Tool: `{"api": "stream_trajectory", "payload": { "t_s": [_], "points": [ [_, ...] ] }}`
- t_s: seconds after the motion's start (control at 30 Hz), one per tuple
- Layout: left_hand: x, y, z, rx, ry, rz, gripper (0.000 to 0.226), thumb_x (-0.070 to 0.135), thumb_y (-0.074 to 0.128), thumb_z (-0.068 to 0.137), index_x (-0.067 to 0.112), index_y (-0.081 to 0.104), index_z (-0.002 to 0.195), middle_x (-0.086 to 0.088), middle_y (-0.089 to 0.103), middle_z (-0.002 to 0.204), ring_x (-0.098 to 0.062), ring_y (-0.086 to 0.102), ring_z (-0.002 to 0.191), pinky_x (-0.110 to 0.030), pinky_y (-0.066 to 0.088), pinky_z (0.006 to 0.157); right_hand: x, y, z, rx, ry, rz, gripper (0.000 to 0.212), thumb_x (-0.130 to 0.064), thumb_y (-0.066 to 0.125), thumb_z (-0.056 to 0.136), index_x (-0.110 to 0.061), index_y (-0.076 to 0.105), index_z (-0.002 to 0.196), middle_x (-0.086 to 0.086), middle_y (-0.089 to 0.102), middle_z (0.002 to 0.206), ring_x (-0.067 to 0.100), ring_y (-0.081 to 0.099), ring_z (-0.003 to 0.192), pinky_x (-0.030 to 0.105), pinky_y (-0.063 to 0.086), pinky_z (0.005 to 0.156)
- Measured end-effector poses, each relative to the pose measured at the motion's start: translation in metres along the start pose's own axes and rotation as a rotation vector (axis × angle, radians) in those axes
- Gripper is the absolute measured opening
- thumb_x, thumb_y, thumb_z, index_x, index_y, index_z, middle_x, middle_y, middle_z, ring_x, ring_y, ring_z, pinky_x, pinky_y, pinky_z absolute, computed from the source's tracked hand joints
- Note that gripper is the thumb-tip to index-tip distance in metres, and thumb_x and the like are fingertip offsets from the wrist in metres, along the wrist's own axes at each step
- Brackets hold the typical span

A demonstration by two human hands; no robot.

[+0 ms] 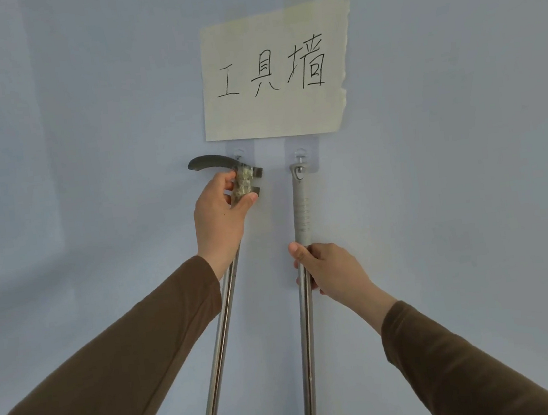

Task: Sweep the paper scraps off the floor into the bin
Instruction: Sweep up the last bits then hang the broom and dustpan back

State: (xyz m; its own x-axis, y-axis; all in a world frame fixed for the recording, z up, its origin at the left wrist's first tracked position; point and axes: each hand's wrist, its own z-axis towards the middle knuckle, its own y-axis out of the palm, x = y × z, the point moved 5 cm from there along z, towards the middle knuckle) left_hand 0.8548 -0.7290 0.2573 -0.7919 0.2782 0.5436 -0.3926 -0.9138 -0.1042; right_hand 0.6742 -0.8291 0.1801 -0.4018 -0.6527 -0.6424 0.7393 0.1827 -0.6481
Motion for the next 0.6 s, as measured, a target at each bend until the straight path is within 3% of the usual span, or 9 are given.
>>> {"api": "stream_trajectory", "payload": {
  "t_s": [0.23, 0.33, 0.5, 0.6],
  "points": [
    [0.002, 0.003, -0.005, -0.024, -0.011, -0.020, 0.037, 0.030, 0.073, 0.089, 0.031, 0.055, 0.121, 0.029, 0.056, 0.101, 0.009, 0.057, 0.095, -0.010, 0.044, 0.077, -0.004, 0.000, -0.003, -0.009, 0.009, -0.018, 0.067, -0.081, 0.033, 0.084, -0.023, 0.067, 0.084, 0.002, 0.075, 0.079, 0.019, 0.071, 0.073, 0.044, 0.061, 0.074],
    [-0.001, 0.004, -0.007, -0.047, 0.000, -0.009, 0.046, 0.026, 0.074, 0.089, 0.029, 0.052, 0.129, 0.018, 0.060, 0.111, 0.003, 0.059, 0.099, -0.013, 0.046, 0.082, -0.003, 0.001, -0.002, -0.013, 0.014, -0.014, 0.073, -0.082, 0.035, 0.080, -0.017, 0.067, 0.090, 0.004, 0.075, 0.081, 0.021, 0.071, 0.073, 0.046, 0.060, 0.073],
    [-0.016, 0.005, -0.023, -0.093, -0.046, -0.016, 0.052, 0.021, 0.074, 0.089, 0.028, 0.052, 0.135, 0.013, 0.063, 0.111, -0.001, 0.062, 0.097, -0.018, 0.051, 0.084, -0.002, 0.000, -0.004, 0.002, -0.001, -0.096, 0.047, -0.062, 0.050, 0.089, -0.018, 0.064, 0.086, 0.003, 0.072, 0.080, 0.020, 0.070, 0.074, 0.042, 0.060, 0.074],
    [-0.022, 0.003, -0.031, -0.101, -0.064, -0.024, 0.045, 0.025, 0.074, 0.089, 0.027, 0.055, 0.130, 0.014, 0.063, 0.108, -0.001, 0.061, 0.095, -0.018, 0.051, 0.083, -0.008, -0.008, -0.007, 0.051, -0.021, -0.296, 0.046, -0.064, 0.048, 0.090, -0.022, 0.061, 0.075, -0.002, 0.070, 0.072, 0.017, 0.068, 0.069, 0.034, 0.057, 0.068]
  ]
}}
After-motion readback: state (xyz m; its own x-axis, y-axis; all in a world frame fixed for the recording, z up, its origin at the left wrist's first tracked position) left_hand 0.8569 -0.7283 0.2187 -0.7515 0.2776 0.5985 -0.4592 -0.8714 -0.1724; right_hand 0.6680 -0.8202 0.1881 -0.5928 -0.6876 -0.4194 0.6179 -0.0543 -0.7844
